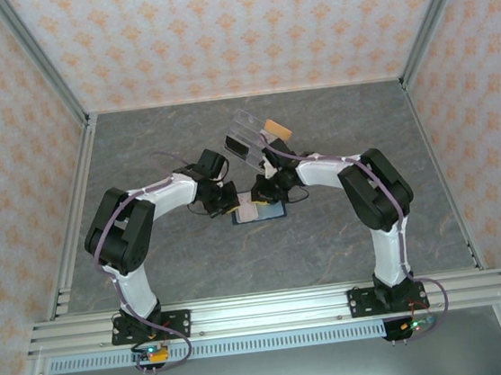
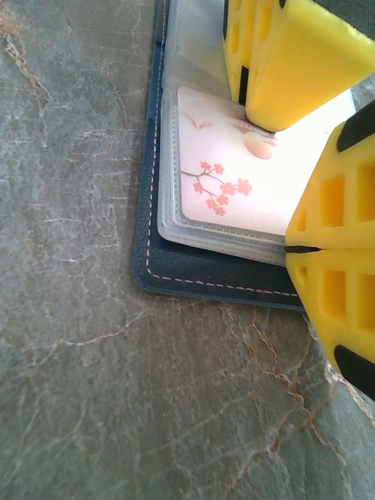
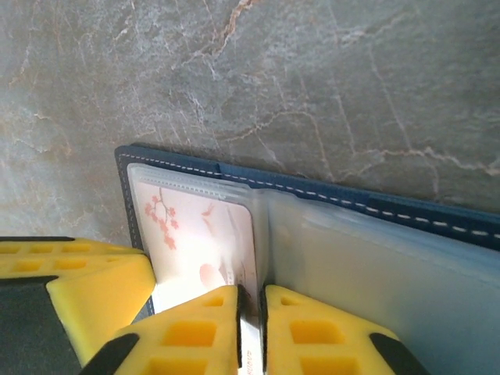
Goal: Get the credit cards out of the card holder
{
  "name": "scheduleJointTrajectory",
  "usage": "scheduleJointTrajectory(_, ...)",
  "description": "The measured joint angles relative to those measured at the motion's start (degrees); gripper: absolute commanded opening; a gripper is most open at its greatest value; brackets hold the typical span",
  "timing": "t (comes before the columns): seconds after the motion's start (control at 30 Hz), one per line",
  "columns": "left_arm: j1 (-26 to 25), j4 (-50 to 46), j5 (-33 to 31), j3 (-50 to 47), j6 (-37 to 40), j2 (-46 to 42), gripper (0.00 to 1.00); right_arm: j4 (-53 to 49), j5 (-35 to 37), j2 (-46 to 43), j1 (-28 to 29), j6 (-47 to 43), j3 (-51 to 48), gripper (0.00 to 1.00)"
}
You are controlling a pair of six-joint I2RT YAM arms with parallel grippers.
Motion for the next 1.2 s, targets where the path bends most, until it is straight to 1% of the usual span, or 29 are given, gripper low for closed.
scheduleJointTrajectory(0.1, 0.0, 0.0, -0.11, 0.0, 0.0, 0.02, 0.01, 0.28, -0.94, -0.31, -0.42, -0.5, -0.42, 0.05)
scheduleJointTrajectory(0.23, 0.0, -0.02, -0.2, 0.0, 0.02, 0.02, 0.01, 0.39, -1.53, -0.72, -0.68, -0.7, -0.59, 0.0)
scheduleJointTrajectory(0.5, 0.0, -0.02, -0.35, 0.0, 0.02, 0.02, 0.04, 0.96, -1.77, -2.6, -1.64, -1.29, -3.3, 0.0)
scheduleJointTrajectory(0.7, 0.0, -0.02, -0.42, 0.0, 0.02, 0.13, 0.04, 1.03, -1.33, -2.91, -2.36, -1.92, -4.15, 0.0)
scheduleJointTrajectory(0.83, 0.0, 0.0, -0.39, 0.0, 0.02, 0.15, 0.03, 1.11, -2.99, -2.91, -2.38, -1.92, -4.15, 0.16)
scheduleJointTrajectory(0.93, 0.0, 0.17, -0.17, 0.0, 0.02, 0.31, 0.03, 1.25, -4.5, -2.91, -2.38, -1.95, -4.15, 0.21)
scheduleJointTrajectory(1.07, 0.0, 0.94, 0.5, 0.0, 0.2, 0.72, 0.02, 1.25, -6.01, -2.91, -2.38, -1.9, -4.15, 0.21)
scheduleJointTrajectory(1.2, 0.0, 1.55, 1.4, 0.0, 0.44, 1.01, 0.01, 1.18, -6.86, -2.71, -2.38, -1.9, -3.96, 0.2)
